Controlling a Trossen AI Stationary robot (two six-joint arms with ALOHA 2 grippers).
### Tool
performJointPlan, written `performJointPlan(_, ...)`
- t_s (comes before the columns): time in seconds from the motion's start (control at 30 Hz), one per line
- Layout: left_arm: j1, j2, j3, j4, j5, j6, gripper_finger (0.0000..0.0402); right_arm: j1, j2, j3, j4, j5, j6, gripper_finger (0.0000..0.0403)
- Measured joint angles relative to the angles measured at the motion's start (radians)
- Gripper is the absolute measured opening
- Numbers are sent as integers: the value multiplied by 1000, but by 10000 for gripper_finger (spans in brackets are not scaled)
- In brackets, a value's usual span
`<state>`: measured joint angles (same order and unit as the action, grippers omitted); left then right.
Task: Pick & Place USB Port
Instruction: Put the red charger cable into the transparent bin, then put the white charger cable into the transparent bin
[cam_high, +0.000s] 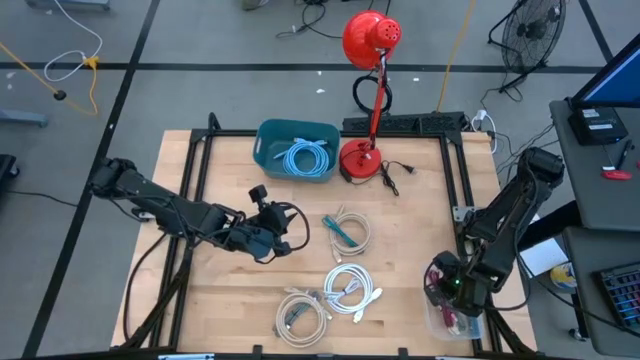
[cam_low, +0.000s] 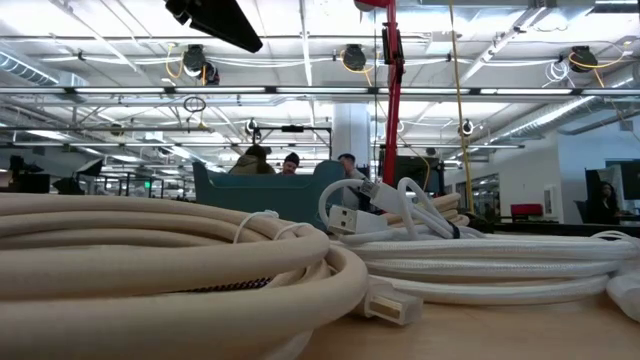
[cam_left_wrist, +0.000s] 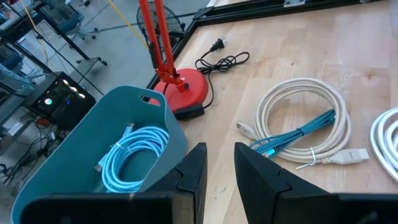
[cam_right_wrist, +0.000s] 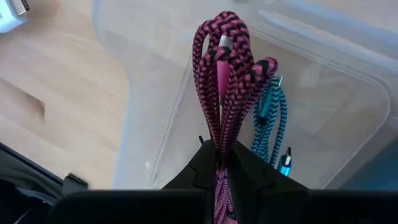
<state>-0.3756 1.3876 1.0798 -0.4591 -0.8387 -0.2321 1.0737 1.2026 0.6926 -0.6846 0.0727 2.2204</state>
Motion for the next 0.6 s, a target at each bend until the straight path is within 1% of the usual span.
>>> performJointPlan(0.1,0,0,0,0,0,0,86,0,0,0,4,0,-9,17)
performJointPlan(0.17,0,0,0,0,0,0,86,0,0,0,8,1,-16,28)
performJointPlan(0.4,0,0,0,0,0,-3,86,0,-2,0,27,2,-36,100)
performJointPlan(0.5,0,0,0,0,0,-4,86,0,-28,1,30,5,-40,126)
performJointPlan(0.53,0,0,0,0,0,-4,86,-1,-42,3,30,13,-46,132)
performJointPlan(0.6,0,0,0,0,0,-4,85,0,-80,10,29,62,-59,141)
